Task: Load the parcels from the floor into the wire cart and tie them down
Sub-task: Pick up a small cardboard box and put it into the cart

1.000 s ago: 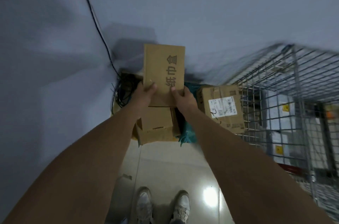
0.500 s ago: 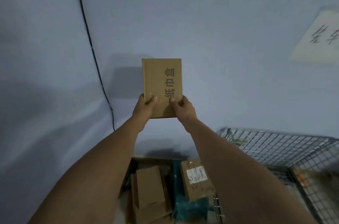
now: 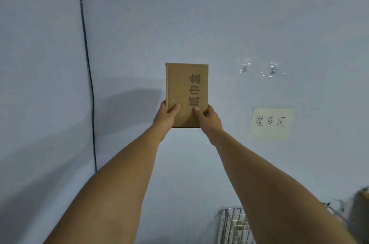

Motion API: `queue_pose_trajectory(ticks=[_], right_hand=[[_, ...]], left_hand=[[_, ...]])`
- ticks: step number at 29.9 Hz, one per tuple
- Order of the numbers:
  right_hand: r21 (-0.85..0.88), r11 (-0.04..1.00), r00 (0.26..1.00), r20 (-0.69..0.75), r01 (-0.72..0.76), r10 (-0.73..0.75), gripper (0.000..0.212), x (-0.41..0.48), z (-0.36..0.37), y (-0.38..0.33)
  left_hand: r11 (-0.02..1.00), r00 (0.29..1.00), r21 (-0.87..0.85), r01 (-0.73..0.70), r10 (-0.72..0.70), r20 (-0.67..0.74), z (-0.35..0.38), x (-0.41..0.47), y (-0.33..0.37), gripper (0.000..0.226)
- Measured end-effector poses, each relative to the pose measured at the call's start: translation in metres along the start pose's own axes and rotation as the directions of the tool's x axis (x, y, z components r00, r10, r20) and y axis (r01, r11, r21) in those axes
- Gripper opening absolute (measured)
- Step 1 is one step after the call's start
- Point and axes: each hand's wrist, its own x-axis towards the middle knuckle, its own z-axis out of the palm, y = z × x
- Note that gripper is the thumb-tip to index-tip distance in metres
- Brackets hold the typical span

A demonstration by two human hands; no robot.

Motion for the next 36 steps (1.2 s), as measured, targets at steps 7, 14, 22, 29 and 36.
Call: queue_pose_trajectory(ticks=[7, 14, 22, 29, 36], right_hand=[[-0.090, 0.996, 0.964, -0.262, 0.011, -0.034, 0.049, -0.019, -0.142, -0.029], [-0.225, 0.970, 0.854, -0.520, -0.096, -0.036, 0.046, -0.086, -0.324, -0.026], [-0.330, 0.895, 0.676, -0.736, -0.300, -0.045, 0.049, -0.207, -0.532, -0.021], [-0.345, 0.820, 0.482, -0.871, -0.457, -0.098, 0.049, -0.305, -0.668, -0.015], [-0.303, 0.781, 0.381, -0.920, -0.546, -0.091, 0.045, -0.345, -0.765, 0.017]], left_hand=[[0.993, 0.969, -0.066, -0.097, 0.109, 0.224, 0.114, -0.020, 0.089, 0.047], [0.976, 0.863, -0.186, -0.117, 0.192, 0.468, 0.290, -0.088, 0.148, 0.050], [0.935, 0.645, -0.351, -0.047, 0.297, 0.705, 0.488, -0.228, 0.215, 0.052], [0.907, 0.430, -0.420, 0.034, 0.366, 0.825, 0.620, -0.342, 0.269, 0.057], [0.895, 0.296, -0.435, 0.103, 0.390, 0.872, 0.728, -0.400, 0.283, 0.056]])
